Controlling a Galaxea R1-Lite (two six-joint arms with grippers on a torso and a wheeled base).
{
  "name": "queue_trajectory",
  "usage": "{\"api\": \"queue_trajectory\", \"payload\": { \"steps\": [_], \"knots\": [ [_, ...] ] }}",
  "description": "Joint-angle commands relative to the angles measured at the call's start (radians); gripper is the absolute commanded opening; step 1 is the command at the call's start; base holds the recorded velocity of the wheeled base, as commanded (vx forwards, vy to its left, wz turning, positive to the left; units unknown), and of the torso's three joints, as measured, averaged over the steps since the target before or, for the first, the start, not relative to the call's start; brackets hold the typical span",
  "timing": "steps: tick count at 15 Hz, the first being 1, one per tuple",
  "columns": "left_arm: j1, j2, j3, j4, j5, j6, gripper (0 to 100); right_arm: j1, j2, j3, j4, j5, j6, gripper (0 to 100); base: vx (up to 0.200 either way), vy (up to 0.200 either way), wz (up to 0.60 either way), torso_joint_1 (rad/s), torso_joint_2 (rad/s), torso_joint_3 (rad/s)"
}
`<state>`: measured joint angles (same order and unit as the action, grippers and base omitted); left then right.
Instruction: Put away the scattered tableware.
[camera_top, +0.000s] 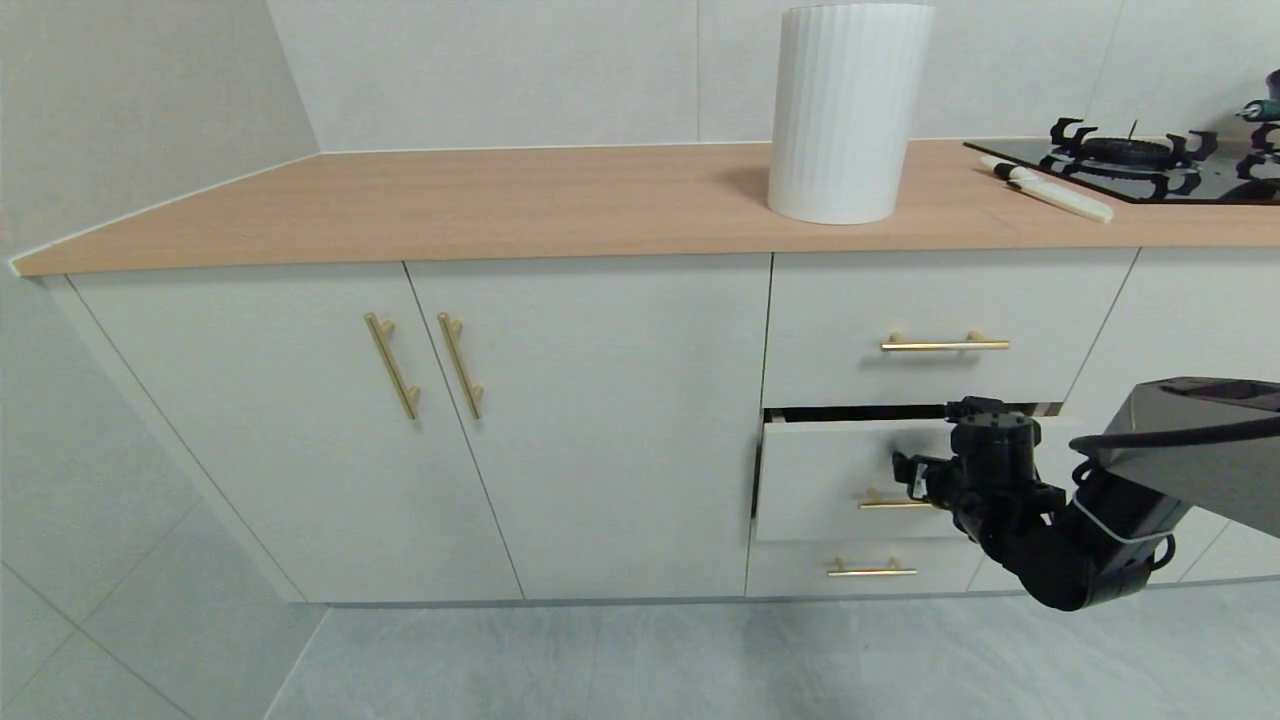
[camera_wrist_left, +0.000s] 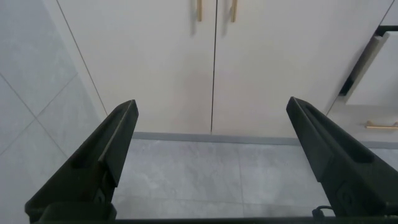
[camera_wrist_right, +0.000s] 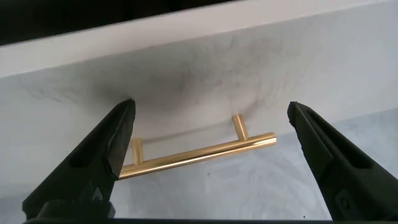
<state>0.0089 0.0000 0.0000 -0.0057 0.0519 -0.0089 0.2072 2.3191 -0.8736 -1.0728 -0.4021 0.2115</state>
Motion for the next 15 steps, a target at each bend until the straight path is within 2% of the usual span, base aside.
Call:
{"api": "queue_trajectory", "payload": {
  "steps": [1, 3, 12, 15],
  "knots": [
    [0.000, 0.000, 0.000, 0.000, 0.000, 0.000, 100, -0.009, 0.049, -0.047, -0.019, -0.035, 0.000, 100, 0.000, 0.000, 0.00, 0.000, 0.00, 0.000],
    [0.000, 0.000, 0.000, 0.000, 0.000, 0.000, 100, -0.011, 0.091, -0.087, -0.062, -0.073, -0.001, 100, 0.000, 0.000, 0.00, 0.000, 0.00, 0.000],
    [0.000, 0.000, 0.000, 0.000, 0.000, 0.000, 100, -0.025, 0.138, -0.168, -0.144, -0.121, -0.015, 100, 0.000, 0.000, 0.00, 0.000, 0.00, 0.000],
    [0.000, 0.000, 0.000, 0.000, 0.000, 0.000, 100, -0.026, 0.108, -0.130, -0.144, -0.124, -0.015, 100, 0.000, 0.000, 0.00, 0.000, 0.00, 0.000]
  ]
}}
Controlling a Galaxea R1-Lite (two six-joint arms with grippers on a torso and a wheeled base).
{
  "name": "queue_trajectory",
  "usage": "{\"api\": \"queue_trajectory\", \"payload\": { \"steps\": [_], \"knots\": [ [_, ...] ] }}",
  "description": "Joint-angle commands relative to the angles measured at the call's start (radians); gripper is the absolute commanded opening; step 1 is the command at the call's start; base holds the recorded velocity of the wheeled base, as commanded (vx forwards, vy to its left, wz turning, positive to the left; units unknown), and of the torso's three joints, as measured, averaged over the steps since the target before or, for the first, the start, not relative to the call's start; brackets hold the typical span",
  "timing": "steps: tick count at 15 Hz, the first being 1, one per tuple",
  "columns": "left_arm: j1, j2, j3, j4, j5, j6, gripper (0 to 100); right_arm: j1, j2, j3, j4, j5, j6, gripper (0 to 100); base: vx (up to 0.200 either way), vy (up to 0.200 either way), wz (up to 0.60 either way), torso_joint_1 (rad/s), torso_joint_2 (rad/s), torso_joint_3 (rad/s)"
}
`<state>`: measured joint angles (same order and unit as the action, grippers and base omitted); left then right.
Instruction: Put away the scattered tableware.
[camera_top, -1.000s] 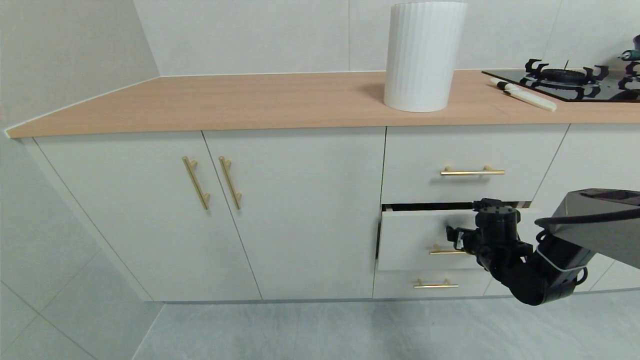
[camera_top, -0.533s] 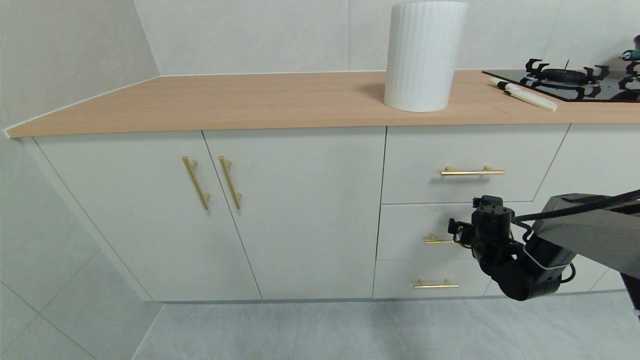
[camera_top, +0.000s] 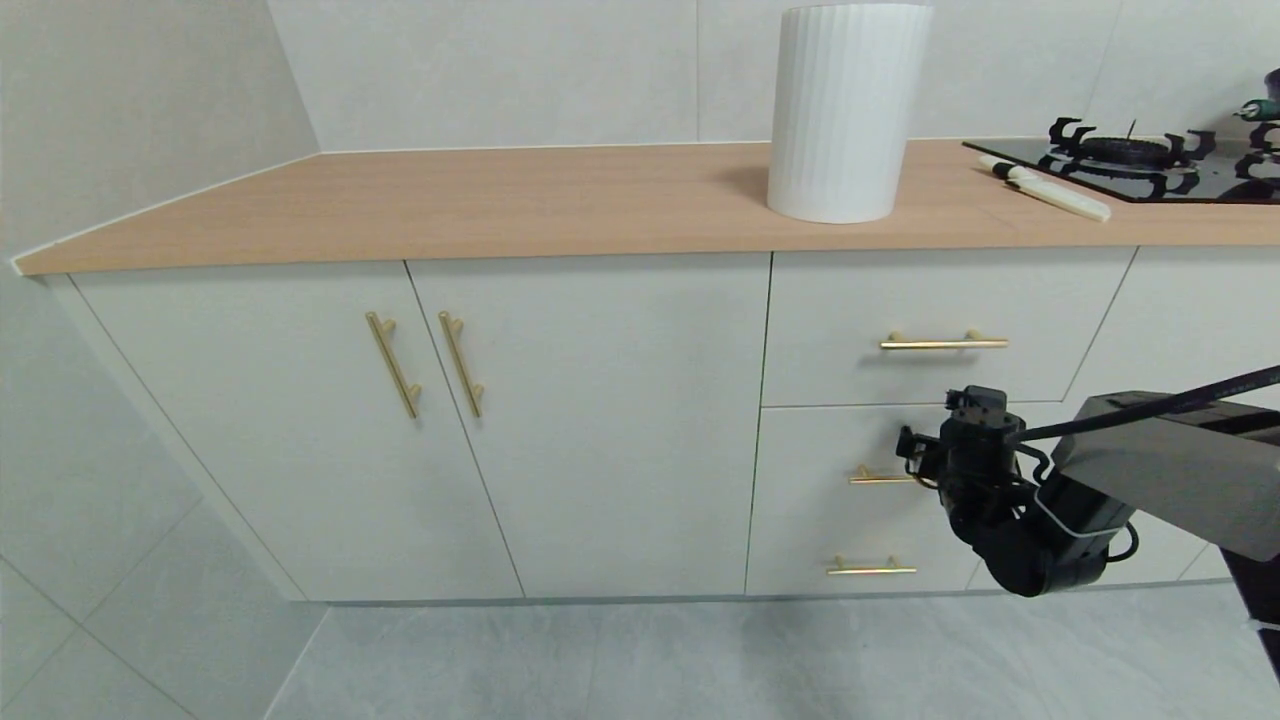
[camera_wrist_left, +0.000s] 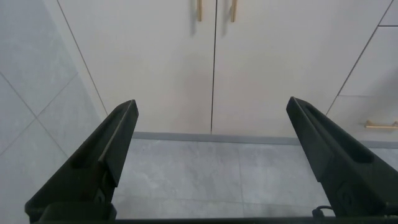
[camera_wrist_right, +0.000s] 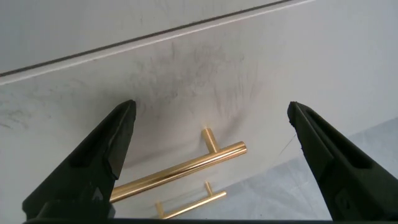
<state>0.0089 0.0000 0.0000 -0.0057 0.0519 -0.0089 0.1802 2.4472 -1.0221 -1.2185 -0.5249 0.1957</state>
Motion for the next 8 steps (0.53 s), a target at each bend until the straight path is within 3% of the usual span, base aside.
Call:
{"api": "queue_trajectory", "payload": {
  "steps": [1, 4, 8],
  "knots": [
    [0.000, 0.000, 0.000, 0.000, 0.000, 0.000, 100, 0.001, -0.048, 0.051, 0.002, 0.000, -0.001, 100, 0.000, 0.000, 0.00, 0.000, 0.00, 0.000],
    [0.000, 0.000, 0.000, 0.000, 0.000, 0.000, 100, 0.005, -0.240, 0.223, 0.008, 0.060, -0.025, 100, 0.000, 0.000, 0.00, 0.000, 0.00, 0.000],
    [0.000, 0.000, 0.000, 0.000, 0.000, 0.000, 100, 0.008, -0.539, 0.393, 0.016, 0.059, -0.064, 100, 0.000, 0.000, 0.00, 0.000, 0.00, 0.000]
  ]
}}
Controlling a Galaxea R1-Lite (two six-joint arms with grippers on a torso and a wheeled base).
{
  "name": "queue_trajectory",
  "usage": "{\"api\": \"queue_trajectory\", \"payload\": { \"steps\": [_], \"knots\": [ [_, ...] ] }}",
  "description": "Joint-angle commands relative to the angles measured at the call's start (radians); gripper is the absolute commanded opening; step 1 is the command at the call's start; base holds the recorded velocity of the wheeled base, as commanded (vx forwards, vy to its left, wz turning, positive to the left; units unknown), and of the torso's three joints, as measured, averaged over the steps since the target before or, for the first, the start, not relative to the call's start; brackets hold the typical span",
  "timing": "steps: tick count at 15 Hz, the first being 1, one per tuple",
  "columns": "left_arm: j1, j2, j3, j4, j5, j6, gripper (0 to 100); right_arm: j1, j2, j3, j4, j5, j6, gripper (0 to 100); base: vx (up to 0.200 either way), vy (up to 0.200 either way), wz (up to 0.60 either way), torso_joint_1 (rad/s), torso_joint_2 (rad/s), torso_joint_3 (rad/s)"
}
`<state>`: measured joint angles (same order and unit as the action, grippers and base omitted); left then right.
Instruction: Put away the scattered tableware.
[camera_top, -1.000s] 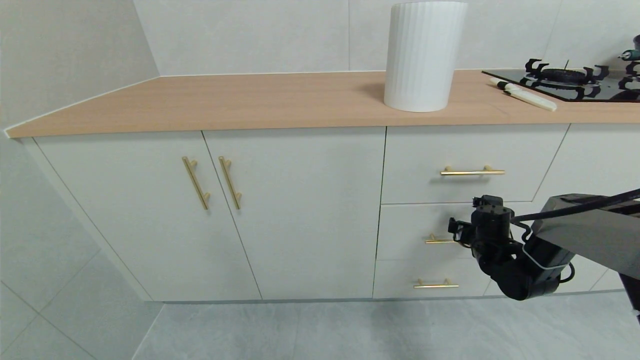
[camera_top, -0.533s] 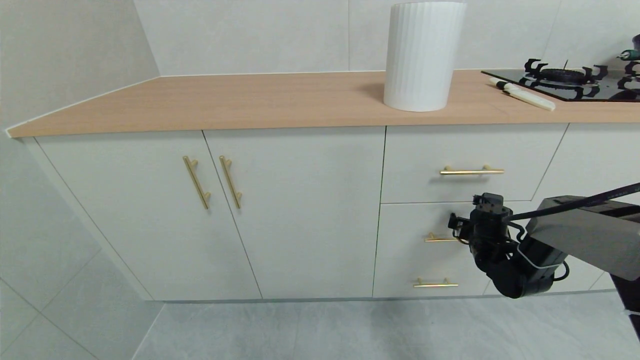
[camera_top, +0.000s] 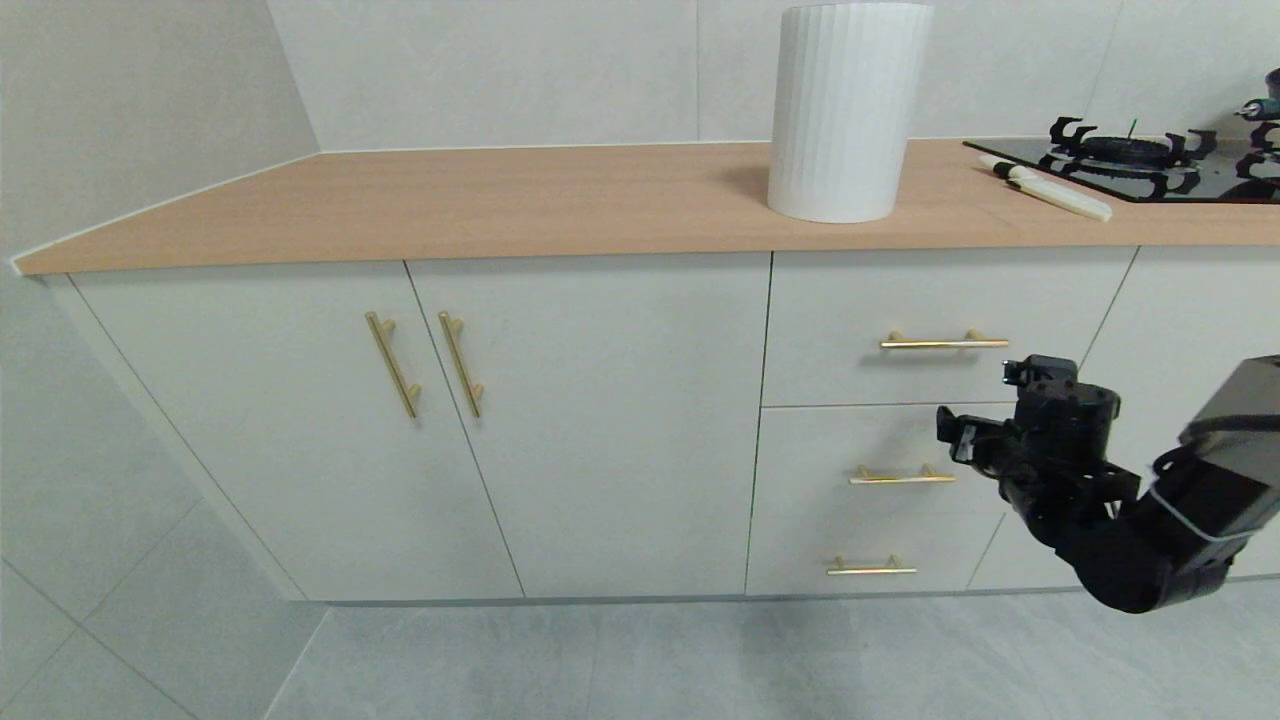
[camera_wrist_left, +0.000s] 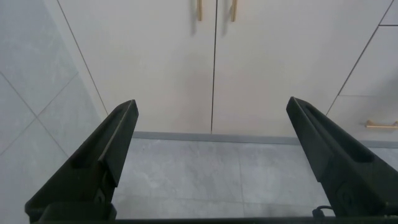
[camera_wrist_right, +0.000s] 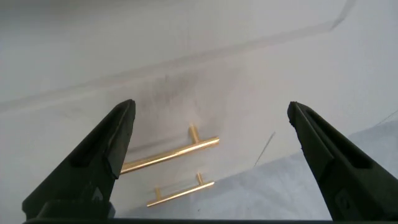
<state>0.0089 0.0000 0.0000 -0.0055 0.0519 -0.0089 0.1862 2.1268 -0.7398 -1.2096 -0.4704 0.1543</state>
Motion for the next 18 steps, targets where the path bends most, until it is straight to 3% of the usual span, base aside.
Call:
{"api": "queue_trajectory", "payload": {
  "steps": [1, 6, 8, 10, 11, 12, 14, 18],
  "knots": [
    [0.000, 0.000, 0.000, -0.001, 0.000, 0.000, 100, 0.003, -0.288, 0.149, 0.012, 0.001, -0.045, 100, 0.000, 0.000, 0.00, 0.000, 0.00, 0.000],
    [0.000, 0.000, 0.000, 0.001, 0.000, 0.000, 100, -0.007, -0.854, 0.416, 0.028, -0.054, -0.226, 100, 0.000, 0.000, 0.00, 0.000, 0.00, 0.000],
    [0.000, 0.000, 0.000, -0.001, 0.000, 0.000, 100, -0.044, -1.070, 0.482, 0.140, -0.070, -0.279, 100, 0.000, 0.000, 0.00, 0.000, 0.00, 0.000],
    [0.000, 0.000, 0.000, -0.001, 0.000, 0.000, 100, -0.140, -1.357, 0.451, 0.507, -0.073, -0.291, 100, 0.000, 0.000, 0.00, 0.000, 0.00, 0.000],
    [0.000, 0.000, 0.000, -0.001, 0.000, 0.000, 100, -0.166, -1.420, 0.435, 0.598, -0.066, -0.289, 100, 0.000, 0.000, 0.00, 0.000, 0.00, 0.000],
    [0.000, 0.000, 0.000, -0.001, 0.000, 0.000, 100, -0.177, -1.598, 0.396, 0.838, -0.060, -0.289, 100, 0.000, 0.000, 0.00, 0.000, 0.00, 0.000],
    [0.000, 0.000, 0.000, -0.001, 0.000, 0.000, 100, -0.177, -1.800, 0.365, 1.075, -0.060, -0.291, 100, 0.000, 0.000, 0.00, 0.000, 0.00, 0.000],
    [0.000, 0.000, 0.000, -0.001, 0.000, 0.000, 100, -0.179, -2.036, 0.367, 1.289, -0.070, -0.291, 100, 0.000, 0.000, 0.00, 0.000, 0.00, 0.000]
  ]
}}
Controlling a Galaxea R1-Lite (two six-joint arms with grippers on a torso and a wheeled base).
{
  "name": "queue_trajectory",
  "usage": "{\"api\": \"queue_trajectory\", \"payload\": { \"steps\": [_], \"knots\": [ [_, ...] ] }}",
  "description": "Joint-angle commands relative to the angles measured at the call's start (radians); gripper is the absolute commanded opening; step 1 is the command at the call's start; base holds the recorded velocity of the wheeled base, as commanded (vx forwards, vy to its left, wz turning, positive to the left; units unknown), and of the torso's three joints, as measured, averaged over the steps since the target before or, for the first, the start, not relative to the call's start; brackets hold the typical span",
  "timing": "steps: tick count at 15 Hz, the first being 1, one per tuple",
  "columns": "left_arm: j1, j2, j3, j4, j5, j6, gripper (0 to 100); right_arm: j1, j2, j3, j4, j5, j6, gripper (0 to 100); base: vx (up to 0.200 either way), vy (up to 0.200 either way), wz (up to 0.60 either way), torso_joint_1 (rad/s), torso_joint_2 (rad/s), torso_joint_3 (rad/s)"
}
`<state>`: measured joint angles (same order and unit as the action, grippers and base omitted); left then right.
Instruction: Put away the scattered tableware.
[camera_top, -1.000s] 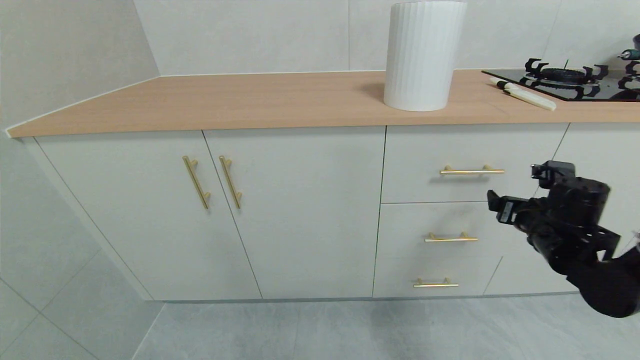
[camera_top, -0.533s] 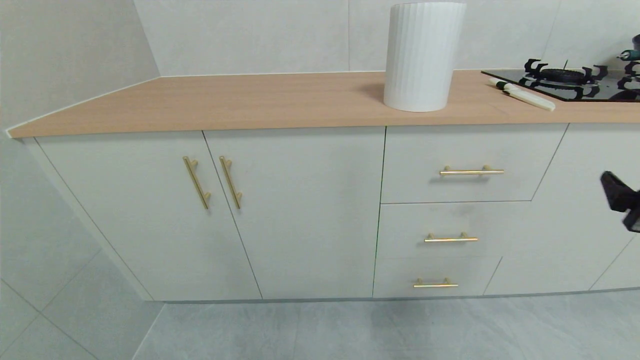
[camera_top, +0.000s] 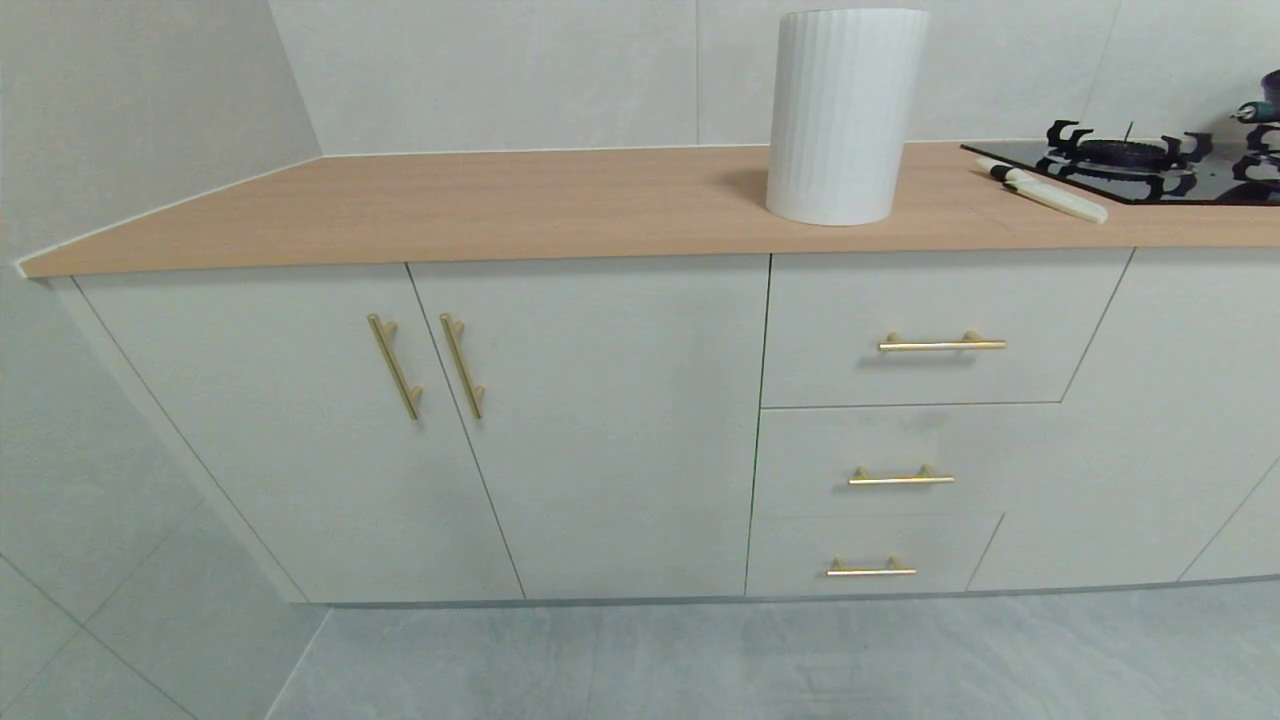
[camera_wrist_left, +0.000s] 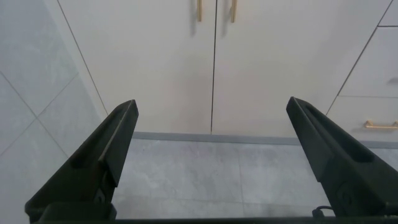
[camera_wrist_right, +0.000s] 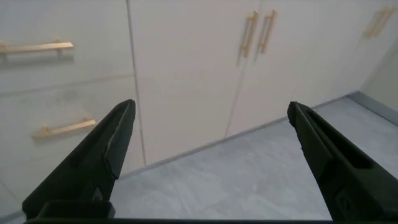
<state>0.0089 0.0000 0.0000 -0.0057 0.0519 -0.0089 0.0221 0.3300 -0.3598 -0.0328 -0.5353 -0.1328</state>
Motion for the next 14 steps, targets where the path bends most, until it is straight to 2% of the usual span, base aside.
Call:
{"api": "queue_trajectory", "payload": {
  "steps": [1, 4, 7, 8, 9, 10, 14],
  "knots": [
    [0.000, 0.000, 0.000, 0.000, 0.000, 0.000, 100, -0.014, -0.290, -0.010, 0.148, -0.005, -0.004, 100, 0.000, 0.000, 0.00, 0.000, 0.00, 0.000],
    [0.000, 0.000, 0.000, 0.000, 0.000, 0.000, 100, -0.021, -0.330, 0.013, 0.166, 0.005, 0.045, 100, 0.000, 0.000, 0.00, 0.000, 0.00, 0.000],
    [0.000, 0.000, 0.000, 0.000, 0.000, 0.000, 100, -0.021, -0.330, 0.165, 0.126, 0.169, 0.114, 100, 0.000, 0.000, 0.00, 0.000, 0.00, 0.000],
    [0.000, 0.000, 0.000, 0.000, 0.000, 0.000, 100, -0.021, -0.330, 0.214, 0.083, 0.198, 0.137, 100, 0.000, 0.000, 0.00, 0.000, 0.00, 0.000],
    [0.000, 0.000, 0.000, 0.000, 0.000, 0.000, 100, -0.021, -0.330, 0.328, -0.024, 0.273, 0.144, 100, 0.000, 0.000, 0.00, 0.000, 0.00, 0.000],
    [0.000, 0.000, 0.000, 0.000, 0.000, 0.000, 100, -0.021, -0.330, 0.360, -0.042, 0.324, 0.148, 100, 0.000, 0.000, 0.00, 0.000, 0.00, 0.000],
    [0.000, 0.000, 0.000, 0.000, 0.000, 0.000, 100, -0.021, -0.328, 0.358, 0.028, 0.452, 0.162, 100, 0.000, 0.000, 0.00, 0.000, 0.00, 0.000]
  ]
}}
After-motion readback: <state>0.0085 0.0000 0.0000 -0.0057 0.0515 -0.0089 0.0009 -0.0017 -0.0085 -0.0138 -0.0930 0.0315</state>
